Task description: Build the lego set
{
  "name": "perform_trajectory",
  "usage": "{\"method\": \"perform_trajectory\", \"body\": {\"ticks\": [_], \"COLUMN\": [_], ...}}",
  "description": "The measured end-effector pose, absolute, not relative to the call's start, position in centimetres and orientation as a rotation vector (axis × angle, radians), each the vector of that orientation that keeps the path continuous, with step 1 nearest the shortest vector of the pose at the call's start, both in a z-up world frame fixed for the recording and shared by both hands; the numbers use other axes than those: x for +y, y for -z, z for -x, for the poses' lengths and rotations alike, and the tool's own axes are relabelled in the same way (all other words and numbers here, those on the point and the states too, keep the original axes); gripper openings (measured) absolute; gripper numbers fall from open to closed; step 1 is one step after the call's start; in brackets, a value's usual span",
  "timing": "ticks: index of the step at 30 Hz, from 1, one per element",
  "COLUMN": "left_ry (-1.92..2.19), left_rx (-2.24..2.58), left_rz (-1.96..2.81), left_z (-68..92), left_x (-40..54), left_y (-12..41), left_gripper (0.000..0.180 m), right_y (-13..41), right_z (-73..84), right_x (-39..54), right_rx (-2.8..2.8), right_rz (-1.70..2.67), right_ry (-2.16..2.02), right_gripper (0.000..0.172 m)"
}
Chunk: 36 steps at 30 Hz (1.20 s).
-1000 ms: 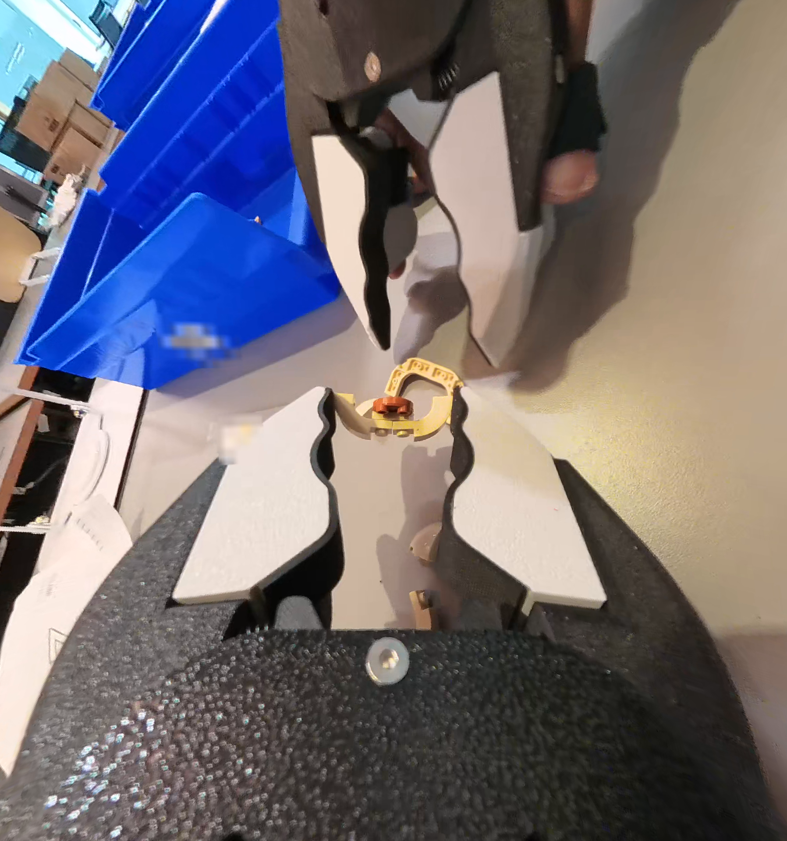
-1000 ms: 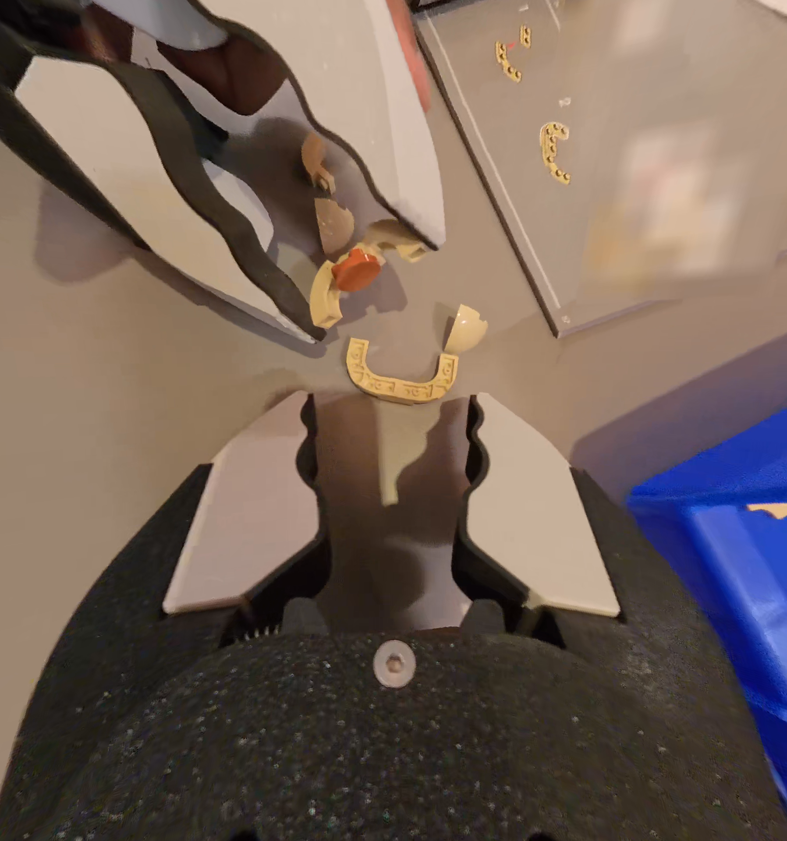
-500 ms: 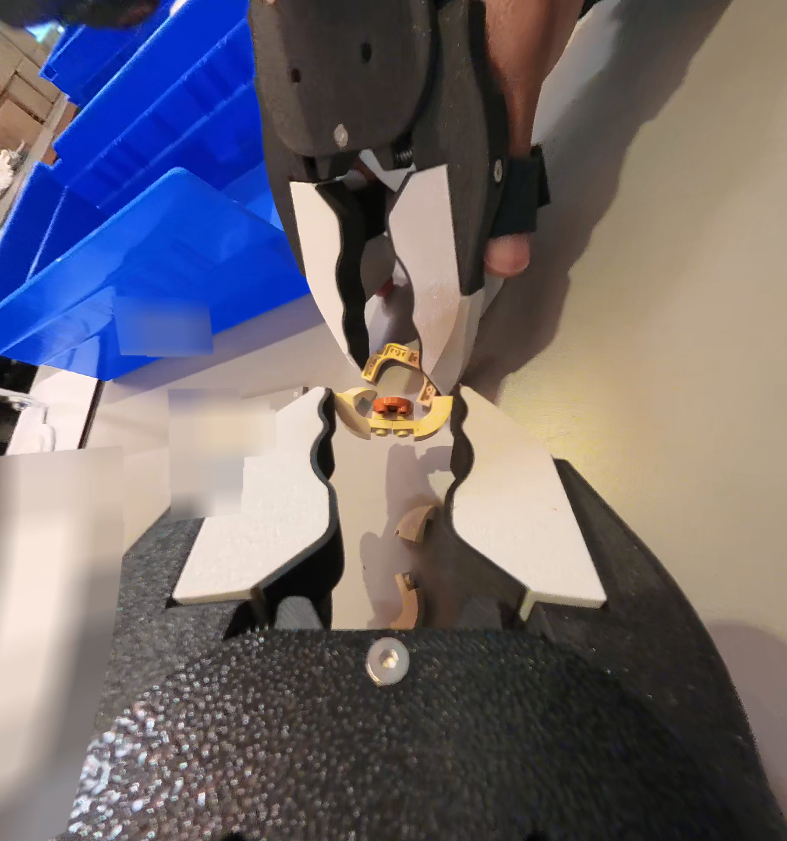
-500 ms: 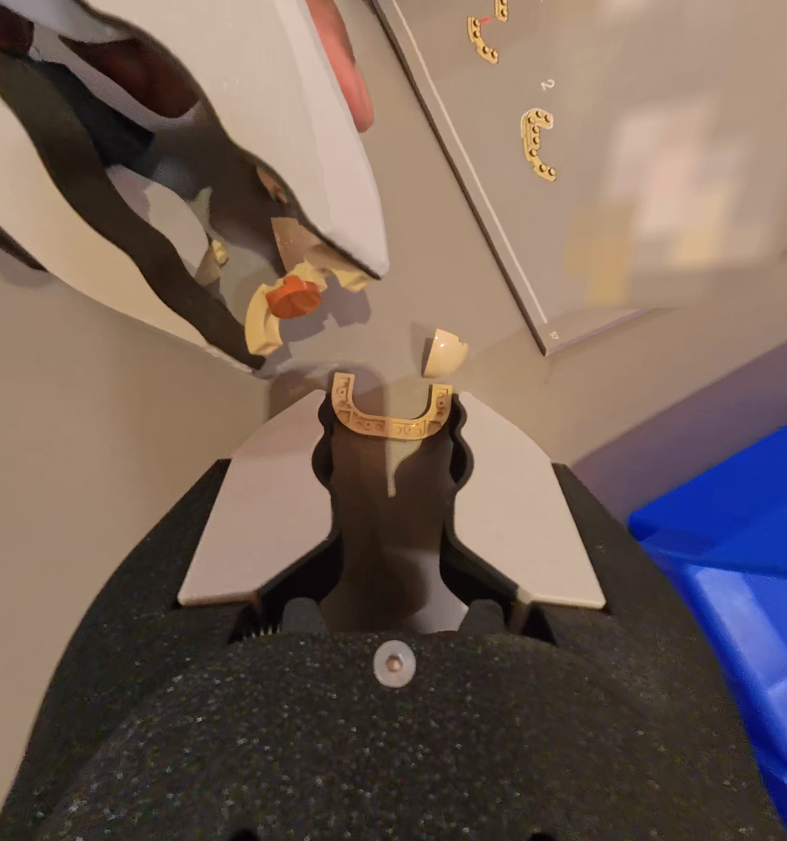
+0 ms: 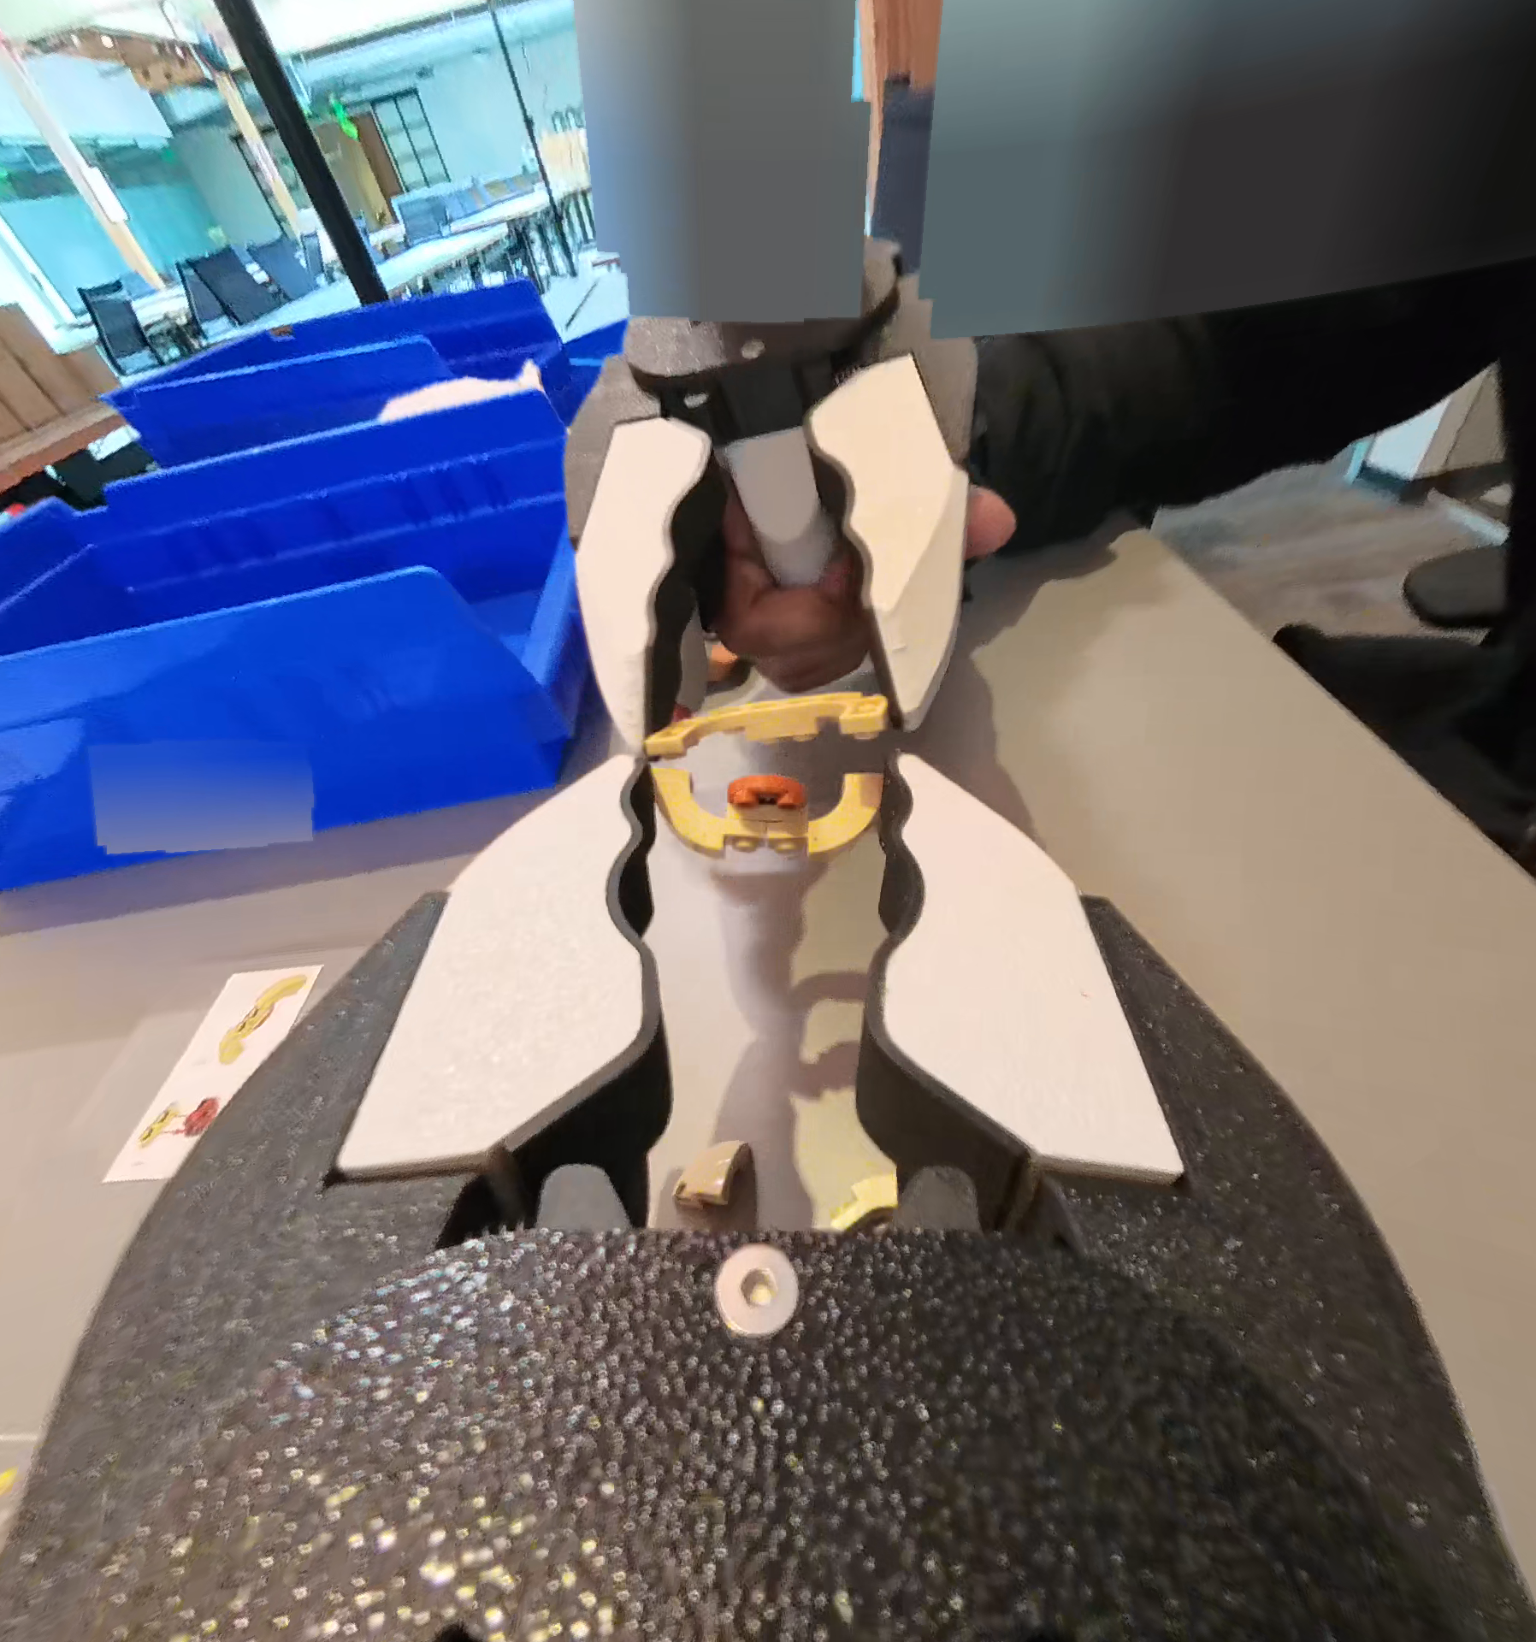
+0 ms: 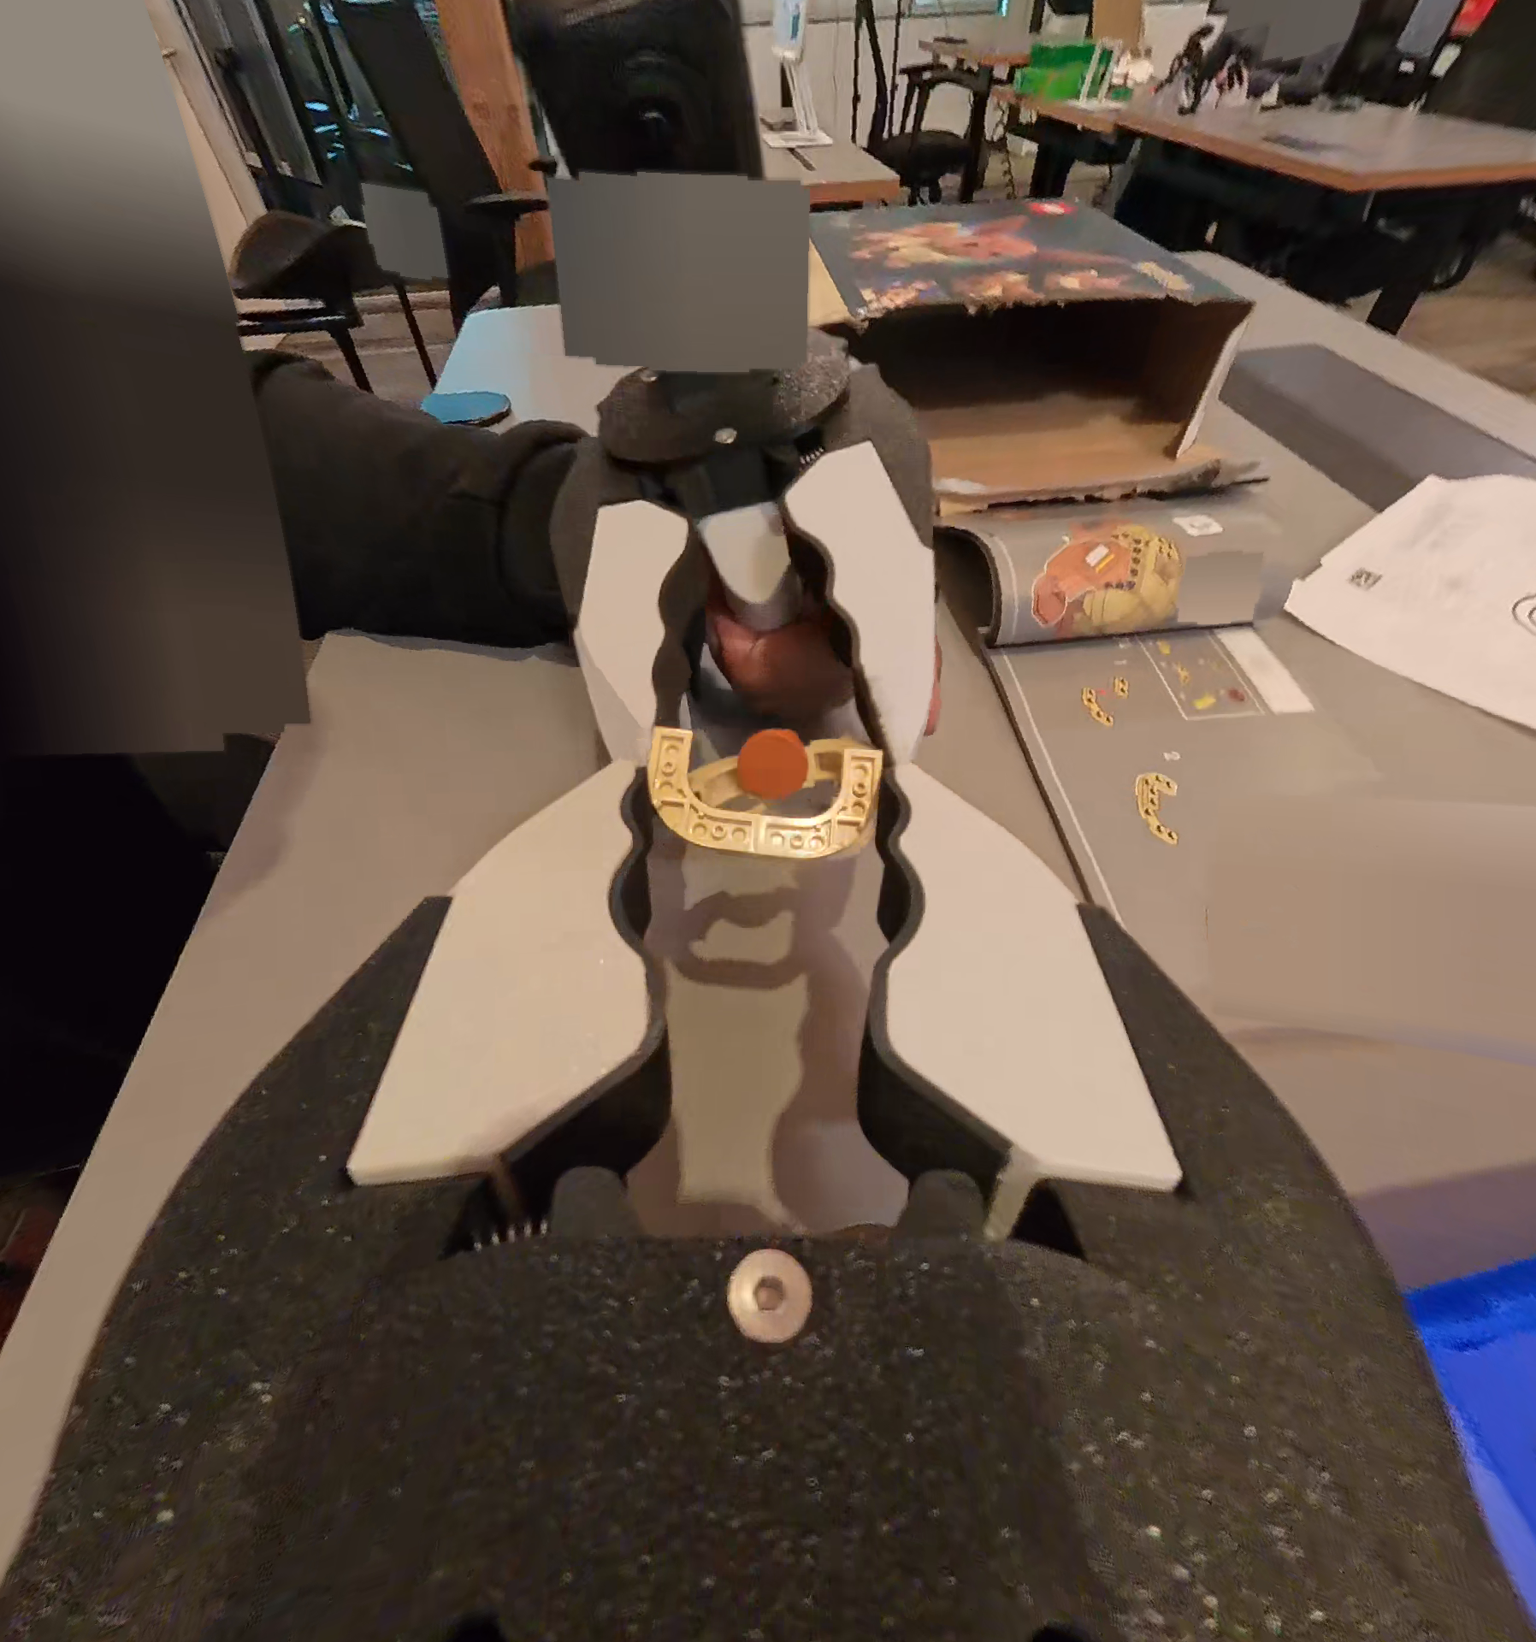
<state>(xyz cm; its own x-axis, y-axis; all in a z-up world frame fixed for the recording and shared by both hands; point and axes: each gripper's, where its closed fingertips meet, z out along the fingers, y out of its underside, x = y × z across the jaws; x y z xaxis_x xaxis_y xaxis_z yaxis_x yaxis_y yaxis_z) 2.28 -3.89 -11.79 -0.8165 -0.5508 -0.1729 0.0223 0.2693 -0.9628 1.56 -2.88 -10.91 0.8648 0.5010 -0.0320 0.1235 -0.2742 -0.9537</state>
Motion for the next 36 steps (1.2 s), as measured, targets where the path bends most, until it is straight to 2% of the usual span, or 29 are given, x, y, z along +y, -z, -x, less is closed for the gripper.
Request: {"method": "perform_trajectory", "body": {"ticks": [36], "left_ry": [2.095], "left_rx": [1.850], "left_rz": [0.575], "left_z": [-1.3], "left_x": [-4.9], "left_y": [8.0], "left_gripper": [0.048], "right_y": [8.0], "right_z": [-0.8], "right_x": [-3.8], "right_rx": [-0.515], "right_rz": [1.728], "right_ry": [-0.298], "right_gripper": [0.048]}}
